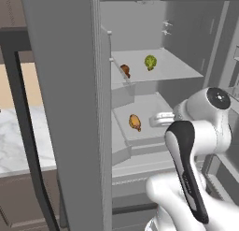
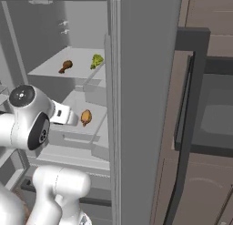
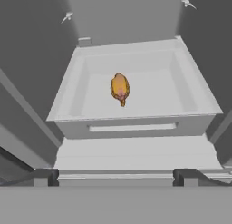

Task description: Place one broccoli and one chicken drumstick in each tupperware on the nearby counter, to pack two identical lunches.

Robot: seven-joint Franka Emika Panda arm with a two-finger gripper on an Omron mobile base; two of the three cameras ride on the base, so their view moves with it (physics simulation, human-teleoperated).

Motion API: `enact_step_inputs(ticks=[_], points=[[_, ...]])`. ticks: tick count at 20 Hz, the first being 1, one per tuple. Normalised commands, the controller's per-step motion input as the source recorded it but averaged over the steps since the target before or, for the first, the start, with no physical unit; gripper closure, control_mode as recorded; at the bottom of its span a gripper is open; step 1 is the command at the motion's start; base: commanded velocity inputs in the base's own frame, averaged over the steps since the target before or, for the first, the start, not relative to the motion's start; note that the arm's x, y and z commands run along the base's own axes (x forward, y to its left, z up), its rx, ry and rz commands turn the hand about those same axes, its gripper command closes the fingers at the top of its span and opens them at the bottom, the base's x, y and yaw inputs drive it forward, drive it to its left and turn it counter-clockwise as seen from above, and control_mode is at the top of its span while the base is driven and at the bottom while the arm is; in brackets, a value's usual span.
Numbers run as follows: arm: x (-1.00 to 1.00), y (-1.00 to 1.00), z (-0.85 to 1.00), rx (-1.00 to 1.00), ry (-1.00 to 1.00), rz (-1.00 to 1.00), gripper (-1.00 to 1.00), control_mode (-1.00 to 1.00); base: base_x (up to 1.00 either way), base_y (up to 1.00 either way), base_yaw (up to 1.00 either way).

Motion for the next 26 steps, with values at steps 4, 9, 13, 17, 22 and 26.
enact_step_inputs(ticks=[4, 9, 13, 17, 22, 26], points=[[0.30, 0.00, -0.46, 0.00, -0.22, 0.00, -1.00, -1.00, 0.00, 0.00, 0.00], [0.14, 0.00, -0.67, 0.00, -0.26, 0.00, -1.00, -1.00, 0.00, 0.00, 0.00], [0.03, 0.00, -0.74, 0.00, -0.22, 0.00, -1.00, -1.00, 0.00, 0.00, 0.00], [0.00, 0.08, -0.80, 0.00, -0.30, 0.00, -1.00, -1.00, 0.00, 0.00, 0.00], [0.03, 0.16, -0.91, 0.00, -0.31, 0.00, -1.00, -1.00, 0.00, 0.00, 0.00], [0.00, 0.15, -0.79, 0.00, -0.36, 0.00, -1.00, -1.00, 0.00, 0.00, 0.00]])
